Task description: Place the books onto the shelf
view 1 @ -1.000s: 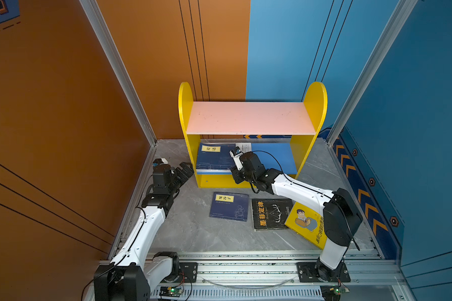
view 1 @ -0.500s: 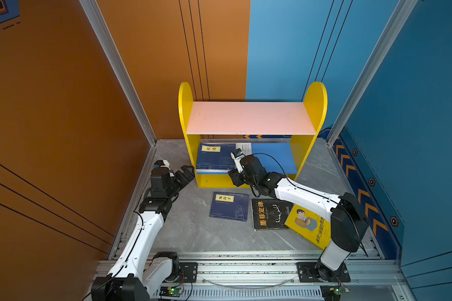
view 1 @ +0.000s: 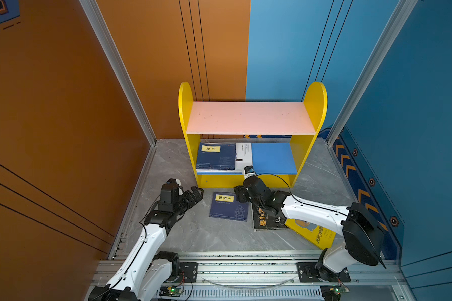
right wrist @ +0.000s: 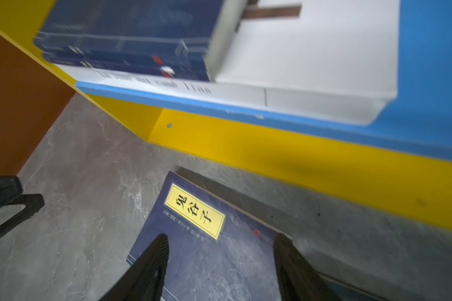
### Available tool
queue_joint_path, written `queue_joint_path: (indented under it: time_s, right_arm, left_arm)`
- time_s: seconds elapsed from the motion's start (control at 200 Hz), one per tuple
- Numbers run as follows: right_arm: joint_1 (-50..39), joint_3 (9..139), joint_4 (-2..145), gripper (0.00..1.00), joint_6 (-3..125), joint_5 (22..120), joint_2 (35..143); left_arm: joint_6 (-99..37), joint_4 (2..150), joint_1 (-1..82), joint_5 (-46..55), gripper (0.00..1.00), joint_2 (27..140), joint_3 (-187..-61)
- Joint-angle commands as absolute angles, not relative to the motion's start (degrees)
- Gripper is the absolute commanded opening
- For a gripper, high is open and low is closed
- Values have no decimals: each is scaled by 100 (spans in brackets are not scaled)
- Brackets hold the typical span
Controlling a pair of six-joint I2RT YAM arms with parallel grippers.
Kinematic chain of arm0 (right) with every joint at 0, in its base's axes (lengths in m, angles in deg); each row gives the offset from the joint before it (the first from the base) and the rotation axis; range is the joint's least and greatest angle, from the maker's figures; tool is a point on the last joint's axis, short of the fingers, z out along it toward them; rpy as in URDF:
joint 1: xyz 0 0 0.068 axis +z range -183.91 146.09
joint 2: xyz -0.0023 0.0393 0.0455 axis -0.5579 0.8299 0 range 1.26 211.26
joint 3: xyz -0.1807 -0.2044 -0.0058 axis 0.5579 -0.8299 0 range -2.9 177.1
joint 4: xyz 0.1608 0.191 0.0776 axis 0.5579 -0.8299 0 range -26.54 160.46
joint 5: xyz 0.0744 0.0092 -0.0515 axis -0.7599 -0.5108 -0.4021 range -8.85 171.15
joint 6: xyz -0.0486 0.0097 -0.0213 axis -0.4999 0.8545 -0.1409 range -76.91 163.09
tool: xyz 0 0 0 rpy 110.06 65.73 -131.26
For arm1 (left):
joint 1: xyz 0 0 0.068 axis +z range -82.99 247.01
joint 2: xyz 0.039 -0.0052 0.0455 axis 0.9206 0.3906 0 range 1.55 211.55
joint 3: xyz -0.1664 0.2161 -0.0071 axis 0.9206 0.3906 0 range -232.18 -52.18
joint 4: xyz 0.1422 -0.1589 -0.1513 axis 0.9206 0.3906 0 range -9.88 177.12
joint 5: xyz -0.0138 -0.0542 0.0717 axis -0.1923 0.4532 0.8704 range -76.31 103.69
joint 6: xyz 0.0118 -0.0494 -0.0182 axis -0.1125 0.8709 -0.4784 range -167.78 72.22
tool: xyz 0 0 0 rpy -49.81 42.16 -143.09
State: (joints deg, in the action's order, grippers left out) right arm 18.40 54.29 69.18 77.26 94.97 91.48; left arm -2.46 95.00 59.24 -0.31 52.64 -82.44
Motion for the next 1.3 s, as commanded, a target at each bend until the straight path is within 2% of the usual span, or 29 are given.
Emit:
queue_joint_path:
  time_s: [0.0,0.456,0.721,1.016,1.081,1.292]
  right_arm:
    - [1845,5098,7296,66,8816,9568,9199]
    - [1559,4623,7602,65,10610,8694,9865]
    - [1574,5062,6547,68,10433,8915,10030]
    - [1499,5320,6548,68,10212,8680,10474]
    - [1478,5335,6736,65,10118,8507,10534]
    - [1478,5340,7112,40,9381,8120,10269]
  left_arm:
    - [-181,9343,5665,-18,98,5495,-8086]
    - [-21,7979,4867,461,98,6615,-7690]
    - [21,7505,4682,684,99,7212,-7819]
    - [141,7185,4535,685,100,7773,-7881]
    - [160,7130,4510,674,100,7848,-7907]
    - [101,7083,4506,522,100,8044,-8052]
